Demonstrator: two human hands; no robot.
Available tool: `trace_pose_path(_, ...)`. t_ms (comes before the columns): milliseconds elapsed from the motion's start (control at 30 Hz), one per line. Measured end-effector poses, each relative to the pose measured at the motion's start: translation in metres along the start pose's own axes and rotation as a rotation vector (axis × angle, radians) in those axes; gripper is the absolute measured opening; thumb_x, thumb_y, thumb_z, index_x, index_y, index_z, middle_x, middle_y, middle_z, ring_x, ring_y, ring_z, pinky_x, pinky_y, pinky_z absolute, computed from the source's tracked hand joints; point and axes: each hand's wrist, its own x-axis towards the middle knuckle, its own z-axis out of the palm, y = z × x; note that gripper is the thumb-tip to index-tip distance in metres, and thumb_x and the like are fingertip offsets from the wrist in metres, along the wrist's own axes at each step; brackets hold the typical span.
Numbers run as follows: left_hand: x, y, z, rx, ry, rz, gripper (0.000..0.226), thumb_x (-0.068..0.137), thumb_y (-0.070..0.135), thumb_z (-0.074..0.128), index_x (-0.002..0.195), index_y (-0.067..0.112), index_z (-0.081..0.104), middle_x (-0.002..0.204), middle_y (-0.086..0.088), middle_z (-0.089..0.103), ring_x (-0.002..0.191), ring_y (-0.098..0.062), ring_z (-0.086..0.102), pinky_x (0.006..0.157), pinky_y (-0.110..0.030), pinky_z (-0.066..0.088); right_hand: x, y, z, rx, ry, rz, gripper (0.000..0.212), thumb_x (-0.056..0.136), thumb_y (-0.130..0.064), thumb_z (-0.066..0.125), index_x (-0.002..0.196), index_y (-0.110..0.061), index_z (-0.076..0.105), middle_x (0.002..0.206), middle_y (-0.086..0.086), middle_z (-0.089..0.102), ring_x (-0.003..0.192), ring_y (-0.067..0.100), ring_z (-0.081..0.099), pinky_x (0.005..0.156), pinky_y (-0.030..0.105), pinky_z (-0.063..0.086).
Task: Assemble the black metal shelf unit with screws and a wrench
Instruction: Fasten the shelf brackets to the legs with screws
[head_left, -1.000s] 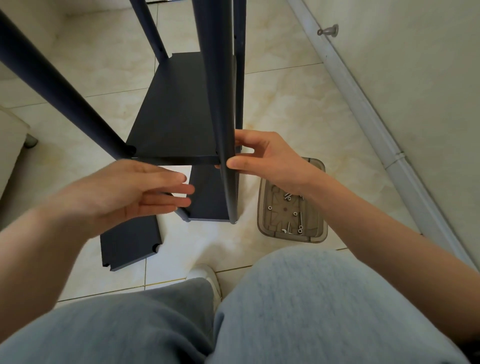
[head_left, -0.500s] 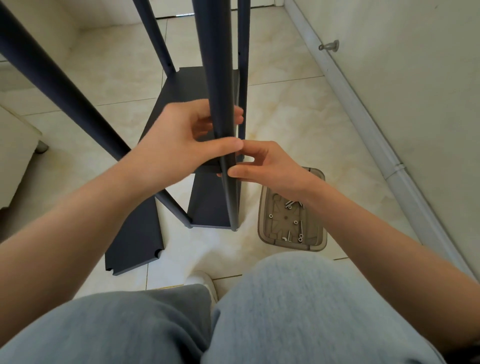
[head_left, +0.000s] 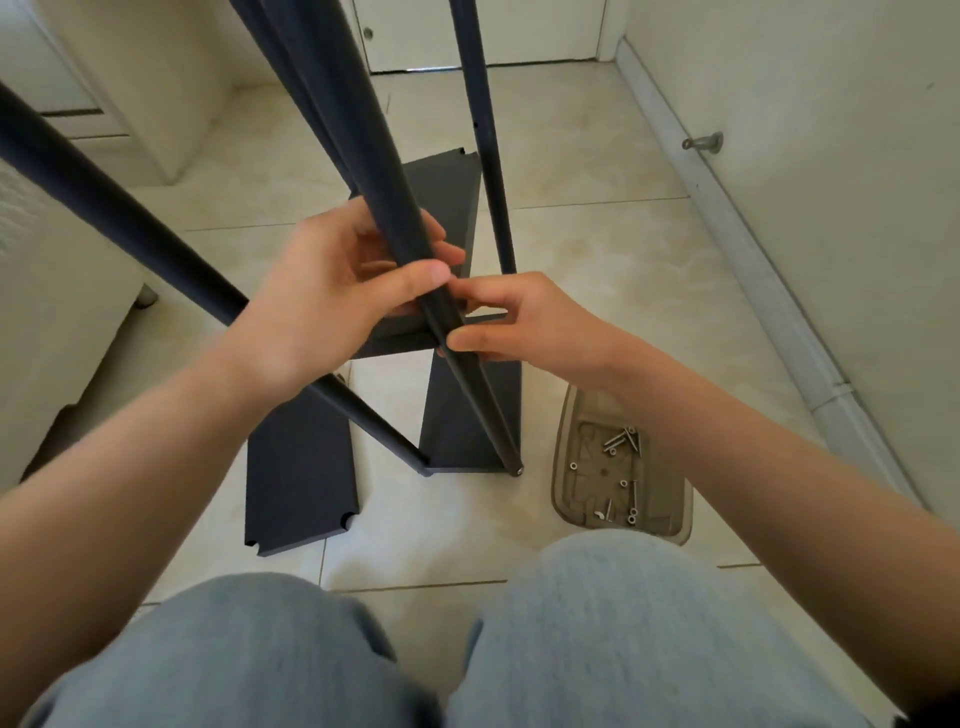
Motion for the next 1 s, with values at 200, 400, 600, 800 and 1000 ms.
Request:
trace_pose_path(200, -0.014, -0.001, -0.038, -0.037, 0.233, 0.057, 0.049, 0.081, 0.021, 0.074, 0.121, 0.013, 0.047, 0.109, -0.006, 0.073, 0.1, -0.018, 0.074, 0.084, -0.029, 0.06, 0.034, -0.026, 0.019, -0.135, -0.079, -0.004, 0.039, 0.091, -0.013, 0.068, 0.129, -0.02, 0.063, 0.107, -0.001, 0.071, 0.095, 0.014, 0.072, 0.085, 0.041, 0.06)
trace_pose_path(400, -0.036, -0.023, -0.083, -0.173, 0.425, 0.078, 0.04, 0.094, 0.005, 0.066, 0.125, 0.014, 0.044, 0.11, -0.005, 0.073, 0.102, -0.026, 0.073, 0.081, -0.04, 0.062, 0.071, -0.04, 0.041, -0.255, -0.183, 0.028, 0.039, 0.089, -0.021, 0.072, 0.127, -0.026, 0.066, 0.104, -0.01, 0.073, 0.096, 0.002, 0.069, 0.078, 0.025, 0.06)
trace_pose_path(600, -0.072, -0.07, -0.113, -0.361, 0.553, -0.005, 0.034, 0.094, 0.005, 0.064, 0.121, 0.017, 0.045, 0.109, -0.006, 0.074, 0.105, -0.027, 0.072, 0.082, -0.037, 0.061, 0.113, -0.041, 0.085, -0.389, -0.288, 0.081, 0.045, 0.084, -0.03, 0.076, 0.127, -0.029, 0.065, 0.095, -0.028, 0.069, 0.091, -0.016, 0.062, 0.062, 0.006, 0.049)
trace_pose_path(800, -0.114, -0.141, -0.127, -0.58, 0.68, -0.101, 0.034, 0.094, 0.005, 0.063, 0.12, 0.015, 0.043, 0.112, -0.01, 0.072, 0.111, -0.035, 0.069, 0.091, -0.049, 0.058, 0.141, -0.027, 0.139, -0.591, -0.432, 0.054, 0.029, 0.084, -0.033, 0.075, 0.113, -0.033, 0.072, 0.11, -0.014, 0.071, 0.106, 0.0, 0.062, 0.09, 0.02, 0.051)
trace_pose_path(1000, -0.158, -0.199, -0.117, -0.764, 0.789, -0.234, 0.038, 0.087, 0.01, 0.066, 0.118, 0.015, 0.044, 0.121, -0.016, 0.069, 0.116, -0.034, 0.067, 0.094, -0.047, 0.057, 0.146, -0.005, 0.189, -0.815, -0.524, 0.038, 0.029, 0.086, -0.031, 0.074, 0.115, -0.026, 0.072, 0.11, -0.001, 0.072, 0.101, 0.017, 0.066, 0.09, 0.037, 0.055)
